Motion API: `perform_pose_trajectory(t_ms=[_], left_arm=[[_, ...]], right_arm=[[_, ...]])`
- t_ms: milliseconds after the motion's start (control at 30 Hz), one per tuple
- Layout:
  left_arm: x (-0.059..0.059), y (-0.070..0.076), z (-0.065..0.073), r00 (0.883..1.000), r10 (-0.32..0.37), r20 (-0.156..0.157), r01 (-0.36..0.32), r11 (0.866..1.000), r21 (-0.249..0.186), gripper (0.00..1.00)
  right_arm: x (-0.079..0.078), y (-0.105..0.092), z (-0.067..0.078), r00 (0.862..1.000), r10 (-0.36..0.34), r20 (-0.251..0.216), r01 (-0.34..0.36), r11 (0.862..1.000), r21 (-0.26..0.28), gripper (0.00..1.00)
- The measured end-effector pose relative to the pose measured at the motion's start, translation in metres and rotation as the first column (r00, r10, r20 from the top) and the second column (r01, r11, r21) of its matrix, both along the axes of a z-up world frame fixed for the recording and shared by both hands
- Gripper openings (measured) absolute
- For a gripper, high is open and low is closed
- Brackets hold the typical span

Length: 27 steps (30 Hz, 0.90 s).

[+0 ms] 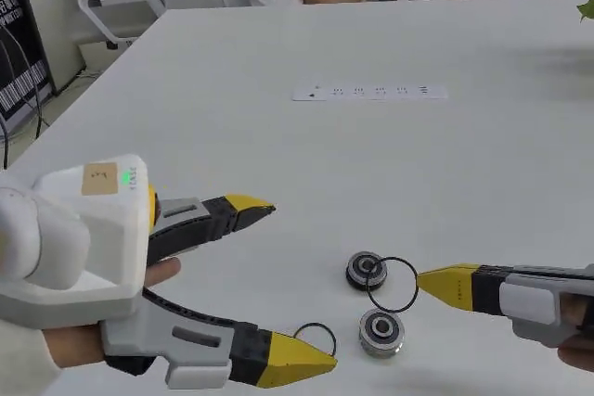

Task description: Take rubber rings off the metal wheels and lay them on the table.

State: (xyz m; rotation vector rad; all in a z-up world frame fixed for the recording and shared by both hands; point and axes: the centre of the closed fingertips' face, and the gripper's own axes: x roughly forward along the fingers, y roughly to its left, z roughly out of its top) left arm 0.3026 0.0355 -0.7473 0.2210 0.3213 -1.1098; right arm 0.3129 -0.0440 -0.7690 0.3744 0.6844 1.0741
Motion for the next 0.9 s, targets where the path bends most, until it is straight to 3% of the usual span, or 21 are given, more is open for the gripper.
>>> perform_pose_trajectory(t_ms=[233,433,567,767,900], left_arm=[[-0.001,0.016,-0.001,0.999,0.037,-0.011,-0.037,0.999,-0.002,1.00],[0.000,0.031,-0.004,0.996,0.076,-0.037,-0.077,0.997,-0.014,1.00],[0.002,0.040,-0.006,0.995,0.097,-0.037,-0.098,0.995,-0.019,1.00],[0.000,0.041,-0.011,0.993,0.099,-0.066,-0.100,0.995,-0.022,1.00],[0.000,0.039,-0.011,0.995,0.090,-0.052,-0.091,0.996,-0.023,1.00]], right_arm=[[0.000,0.003,0.007,1.000,0.013,0.016,-0.013,1.000,-0.006,0.00],[0.001,0.005,0.009,0.999,0.027,0.031,-0.026,0.999,-0.032,0.00],[0.002,0.010,0.015,0.998,0.042,0.048,-0.041,0.998,-0.038,0.00],[0.004,0.019,0.021,0.996,0.070,0.063,-0.067,0.996,-0.053,0.00],[0.005,0.023,0.024,0.994,0.085,0.065,-0.082,0.995,-0.052,0.00]])
